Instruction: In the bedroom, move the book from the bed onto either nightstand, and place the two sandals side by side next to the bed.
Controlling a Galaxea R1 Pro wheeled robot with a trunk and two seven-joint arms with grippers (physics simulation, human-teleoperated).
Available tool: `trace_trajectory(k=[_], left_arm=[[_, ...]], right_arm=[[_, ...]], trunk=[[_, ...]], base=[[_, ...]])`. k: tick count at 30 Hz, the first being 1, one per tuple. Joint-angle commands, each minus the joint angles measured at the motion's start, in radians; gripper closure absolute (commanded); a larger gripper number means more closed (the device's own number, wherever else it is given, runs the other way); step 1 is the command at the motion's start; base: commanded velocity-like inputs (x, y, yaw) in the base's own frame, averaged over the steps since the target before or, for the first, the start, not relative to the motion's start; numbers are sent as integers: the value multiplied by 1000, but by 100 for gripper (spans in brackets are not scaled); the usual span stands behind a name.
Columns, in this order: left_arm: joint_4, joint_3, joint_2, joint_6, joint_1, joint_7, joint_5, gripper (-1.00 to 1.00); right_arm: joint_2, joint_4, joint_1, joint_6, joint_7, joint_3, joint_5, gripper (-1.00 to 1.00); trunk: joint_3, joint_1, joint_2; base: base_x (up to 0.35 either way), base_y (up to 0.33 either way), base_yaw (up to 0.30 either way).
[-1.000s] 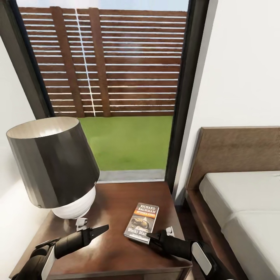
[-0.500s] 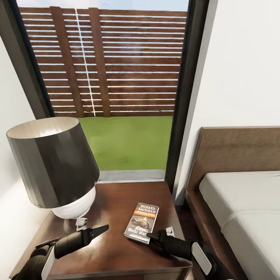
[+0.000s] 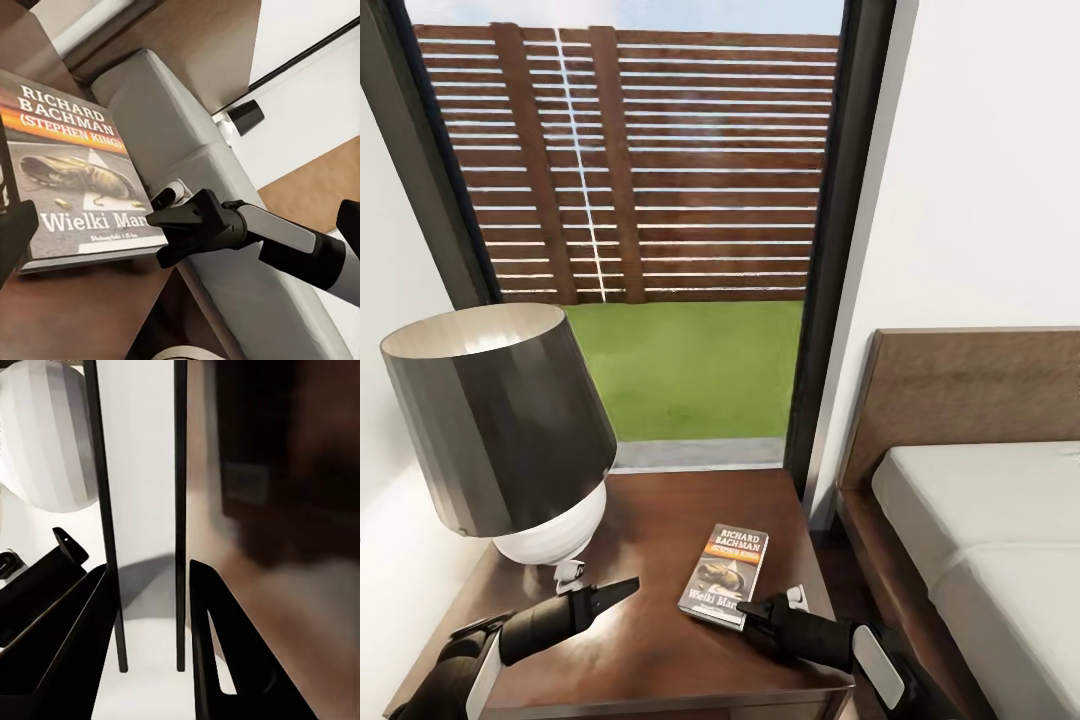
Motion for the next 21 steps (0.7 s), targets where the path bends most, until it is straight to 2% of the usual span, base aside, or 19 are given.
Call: trace_trajectory(k=[1,5,12,15,21], left_arm=[[0,0,0,11,0,-3,1,-100],[0,-1,0,11,0,-3,1,-100],[0,0,0,11,0,-3,1,-100],[0,-1,0,11,0,-3,1,-100],[0,-1,0,11,0,-3,1,-100]], right_arm=[[0,13,0,1,-14,1,23,100],[0,13,0,0,-14,1,23,100],[0,13,0,0,-14,1,23,100],[0,13,0,0,-14,1,24,100],[0,13,0,0,-14,1,23,100]], trunk=[[-1,0,0],[14,-2,1],[14,-2,1],[26,-3,1],[26,-3,1]], base=[[0,0,0],[0,0,0],[0,0,0],[0,0,0],[0,0,0]])
